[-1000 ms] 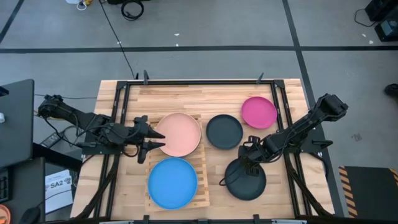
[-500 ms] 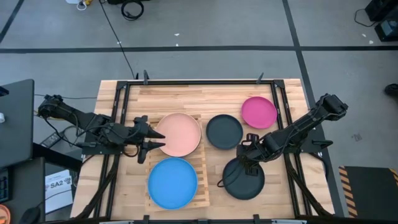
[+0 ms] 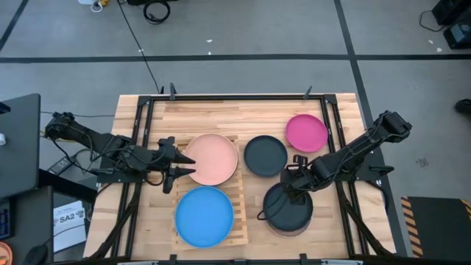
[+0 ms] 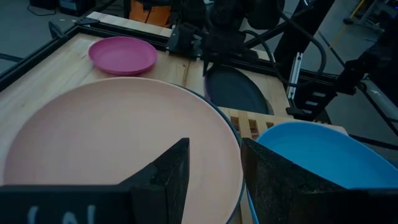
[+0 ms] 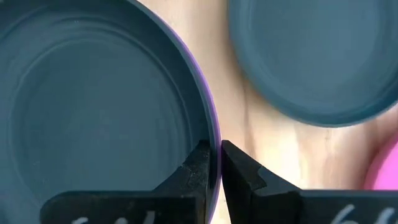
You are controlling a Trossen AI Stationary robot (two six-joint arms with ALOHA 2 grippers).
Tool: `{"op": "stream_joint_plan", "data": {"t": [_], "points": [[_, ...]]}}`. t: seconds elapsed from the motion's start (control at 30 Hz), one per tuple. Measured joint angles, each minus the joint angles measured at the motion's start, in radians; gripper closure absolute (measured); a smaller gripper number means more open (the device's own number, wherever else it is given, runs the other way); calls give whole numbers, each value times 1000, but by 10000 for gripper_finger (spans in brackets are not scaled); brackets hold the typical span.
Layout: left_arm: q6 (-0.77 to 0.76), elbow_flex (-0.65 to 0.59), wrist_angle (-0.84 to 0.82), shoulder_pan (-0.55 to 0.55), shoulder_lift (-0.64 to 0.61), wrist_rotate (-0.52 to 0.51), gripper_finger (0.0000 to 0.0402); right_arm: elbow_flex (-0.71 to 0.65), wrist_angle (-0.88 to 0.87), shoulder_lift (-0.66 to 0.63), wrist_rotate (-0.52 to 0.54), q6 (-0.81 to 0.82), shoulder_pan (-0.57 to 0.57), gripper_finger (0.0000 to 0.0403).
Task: Place and stack plates onto a shelf
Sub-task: Stack the bottom black plate on top of the blue plate on the shelf
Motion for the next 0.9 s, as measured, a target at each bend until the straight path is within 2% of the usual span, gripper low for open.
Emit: {"op": "stream_joint_plan", "data": {"t": [0.17, 0.37, 0.9], "points": [[0, 0, 0, 0, 0, 0, 251, 0, -9, 0, -154, -4, 1, 370], [0, 0, 0, 0, 0, 0, 251, 0, -42, 0, -111, 61, 0, 369], [1, 0, 0, 0, 0, 0, 251, 0, -9, 0, -133, 45, 1, 368]]}}
